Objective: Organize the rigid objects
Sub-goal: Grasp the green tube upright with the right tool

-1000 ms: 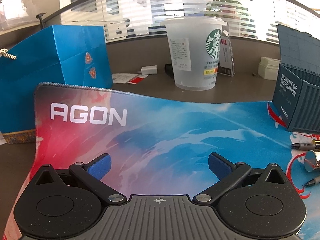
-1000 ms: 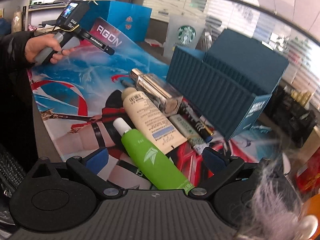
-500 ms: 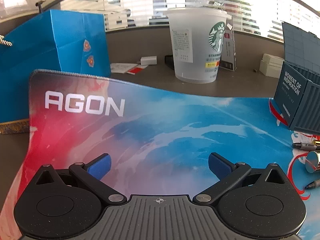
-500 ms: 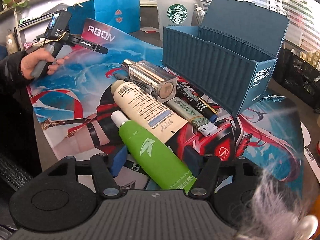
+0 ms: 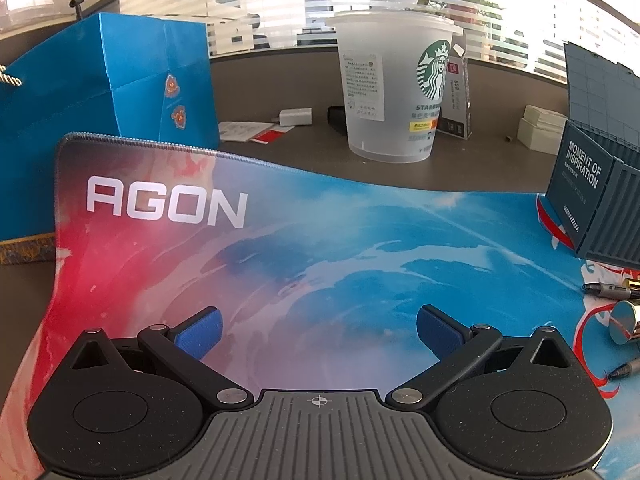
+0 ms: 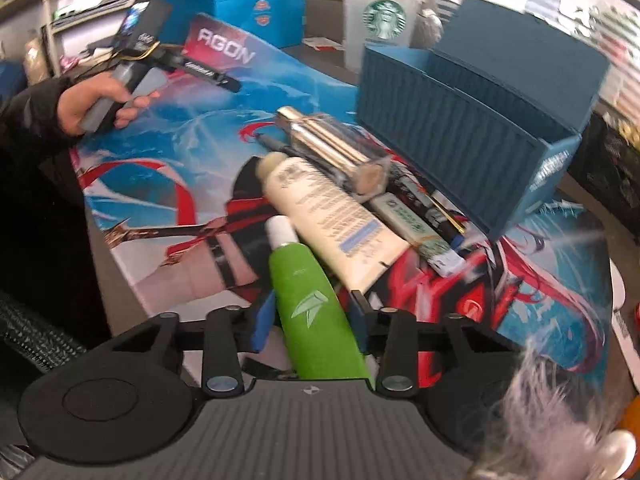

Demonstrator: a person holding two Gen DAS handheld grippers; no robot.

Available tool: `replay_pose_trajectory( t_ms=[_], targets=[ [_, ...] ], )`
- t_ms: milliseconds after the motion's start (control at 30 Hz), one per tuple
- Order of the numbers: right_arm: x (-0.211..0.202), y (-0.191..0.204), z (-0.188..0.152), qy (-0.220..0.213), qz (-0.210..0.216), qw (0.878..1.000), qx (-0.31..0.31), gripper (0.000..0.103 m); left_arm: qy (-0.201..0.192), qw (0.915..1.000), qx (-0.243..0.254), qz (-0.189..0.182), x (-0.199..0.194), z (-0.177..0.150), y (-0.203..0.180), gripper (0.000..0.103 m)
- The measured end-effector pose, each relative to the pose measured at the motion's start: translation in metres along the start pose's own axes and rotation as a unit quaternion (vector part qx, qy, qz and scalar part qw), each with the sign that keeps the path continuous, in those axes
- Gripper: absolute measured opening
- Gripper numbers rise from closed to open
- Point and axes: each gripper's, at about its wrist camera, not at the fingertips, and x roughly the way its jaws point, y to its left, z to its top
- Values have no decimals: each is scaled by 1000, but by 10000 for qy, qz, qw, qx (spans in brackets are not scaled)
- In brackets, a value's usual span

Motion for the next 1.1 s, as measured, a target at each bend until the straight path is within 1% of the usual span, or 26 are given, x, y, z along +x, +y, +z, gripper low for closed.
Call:
replay_pose_trajectory(
  t_ms=[100, 167, 400, 533, 667, 700, 767, 933, 967, 1000, 1100],
  targets=[
    [3, 16, 3, -82, -96, 9998, -166, 30, 26, 10000, -38, -15, 1, 0, 1, 103],
    [7, 22, 7, -135, -104, 9997, -147, 30, 23, 10000, -50, -27, 0, -1, 1, 103],
    [25, 41, 23, -280, -358, 9989, -60, 30, 10, 9999, -123, -105, 0, -2, 4, 103],
    [34, 47, 34, -255, -256, 9993, -77, 30, 55, 9997, -192, -165, 1, -1, 6, 103],
    [33, 52, 44, -316, -21, 9990, -329, 29, 57, 9995, -238, -207, 1, -2, 8, 103],
    [32, 53, 47, -344, -23, 9988, -359, 29, 56, 9995, -237, -205, 1, -2, 8, 103],
    [28, 52, 54, -414, -48, 9982, -433, 26, 58, 9995, -232, -203, 1, -2, 8, 103],
    [18, 44, 73, -553, -146, 9972, -484, 24, 69, 9996, -211, -183, 1, -2, 7, 103],
    [18, 42, 76, -538, -175, 9971, -511, 17, 71, 9996, -206, -181, 0, -2, 6, 103],
    [18, 40, 78, -512, -215, 9971, -526, 13, 71, 9996, -205, -181, 0, -2, 6, 103],
    [15, 33, 87, -540, -267, 9967, -542, 12, 72, 9996, -195, -183, 0, -2, 6, 103]
  ],
)
